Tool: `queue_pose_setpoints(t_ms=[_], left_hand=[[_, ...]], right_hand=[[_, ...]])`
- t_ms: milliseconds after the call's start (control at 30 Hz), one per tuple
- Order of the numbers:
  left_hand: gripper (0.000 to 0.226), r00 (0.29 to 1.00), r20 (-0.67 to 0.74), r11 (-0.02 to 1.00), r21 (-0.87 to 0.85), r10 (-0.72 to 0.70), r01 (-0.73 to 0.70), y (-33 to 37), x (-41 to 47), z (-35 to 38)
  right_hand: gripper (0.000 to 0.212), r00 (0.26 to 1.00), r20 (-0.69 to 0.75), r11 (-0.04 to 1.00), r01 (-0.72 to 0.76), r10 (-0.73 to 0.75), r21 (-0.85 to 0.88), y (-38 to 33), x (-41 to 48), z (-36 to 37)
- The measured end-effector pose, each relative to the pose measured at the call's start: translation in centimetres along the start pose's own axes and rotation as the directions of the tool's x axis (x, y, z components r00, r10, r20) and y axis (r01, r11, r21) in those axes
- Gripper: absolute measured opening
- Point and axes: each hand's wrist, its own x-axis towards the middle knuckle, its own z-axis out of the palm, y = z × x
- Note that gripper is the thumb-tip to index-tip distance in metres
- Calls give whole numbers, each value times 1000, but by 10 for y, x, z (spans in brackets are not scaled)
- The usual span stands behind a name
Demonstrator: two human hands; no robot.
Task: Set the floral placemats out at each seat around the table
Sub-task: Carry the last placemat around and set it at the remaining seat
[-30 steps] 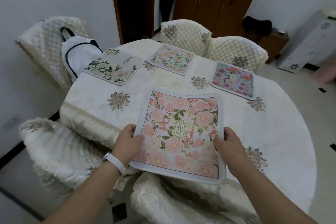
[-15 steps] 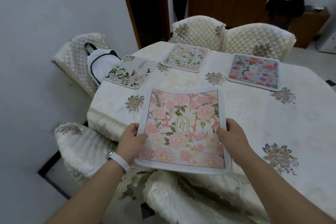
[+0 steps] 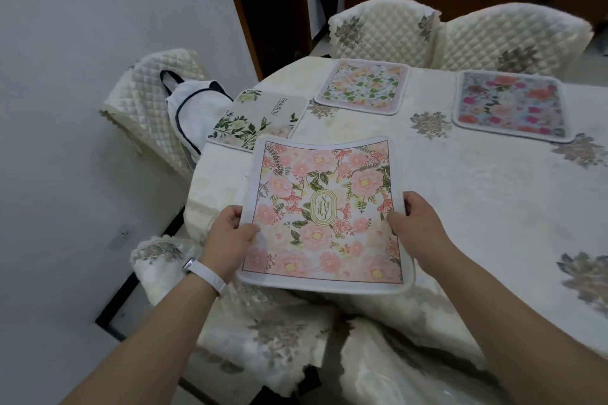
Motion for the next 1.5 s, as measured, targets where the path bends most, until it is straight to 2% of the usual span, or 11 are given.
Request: queue_pose_setpoints(t_ms=[333,567,767,900,1100,1500], left_hand=[[17,992,130,1000,28,8,-12,-32,136,-106],[19,974,228,1000,20,-1,-3,-46,193,-137],[21,950,313,1000,21,-15,9,-48,214,-119],[14,917,387,994,92,-91,60,-54,226,-98],[11,883,445,981,182,-148,73,-50,241,-72],[21,894,397,962,250,-206,111,-65,236,-8]], right_hand=[[12,988,-130,994,-92,84,-54,-51,32,155],[12,967,-205,986,-160,148,-44,-60,42,203],[11,932,-278,972,-234,231,23,-42,40,206],[11,896,-311,949,-301,317,98,-22,33,199],[10,872,-352,939,-337,340,71,3,33,182],[12,845,-362,918,-382,393,105,53,62,149]])
